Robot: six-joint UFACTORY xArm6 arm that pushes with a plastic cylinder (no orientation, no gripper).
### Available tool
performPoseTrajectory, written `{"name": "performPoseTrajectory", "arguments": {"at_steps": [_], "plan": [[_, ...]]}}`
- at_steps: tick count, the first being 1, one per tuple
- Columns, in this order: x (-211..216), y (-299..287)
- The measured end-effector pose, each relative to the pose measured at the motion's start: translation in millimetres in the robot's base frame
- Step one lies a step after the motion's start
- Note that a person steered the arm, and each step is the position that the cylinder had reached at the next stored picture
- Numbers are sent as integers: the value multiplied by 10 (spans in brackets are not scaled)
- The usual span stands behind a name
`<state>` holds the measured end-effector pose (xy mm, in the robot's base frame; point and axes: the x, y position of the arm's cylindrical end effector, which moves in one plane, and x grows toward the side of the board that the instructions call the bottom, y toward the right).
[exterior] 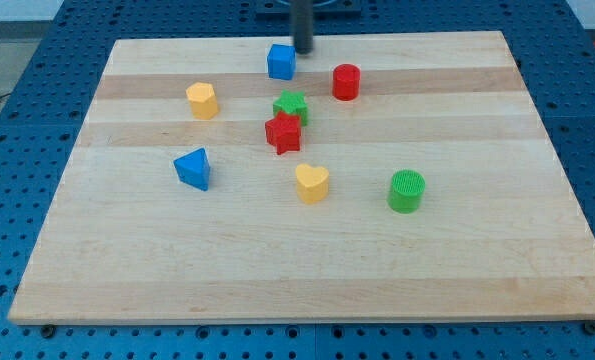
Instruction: Slide the blue cube diagonally to the bottom left of the yellow hexagon
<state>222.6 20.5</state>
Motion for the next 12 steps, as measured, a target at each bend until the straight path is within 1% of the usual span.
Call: {"name": "performPoseTrajectory", "arguments": {"at_steps": [1,5,8,10,11,12], "plan": [[300,207],[247,-1572],[175,-2284],[25,-2451],[149,-2517],[390,-2534]]}}
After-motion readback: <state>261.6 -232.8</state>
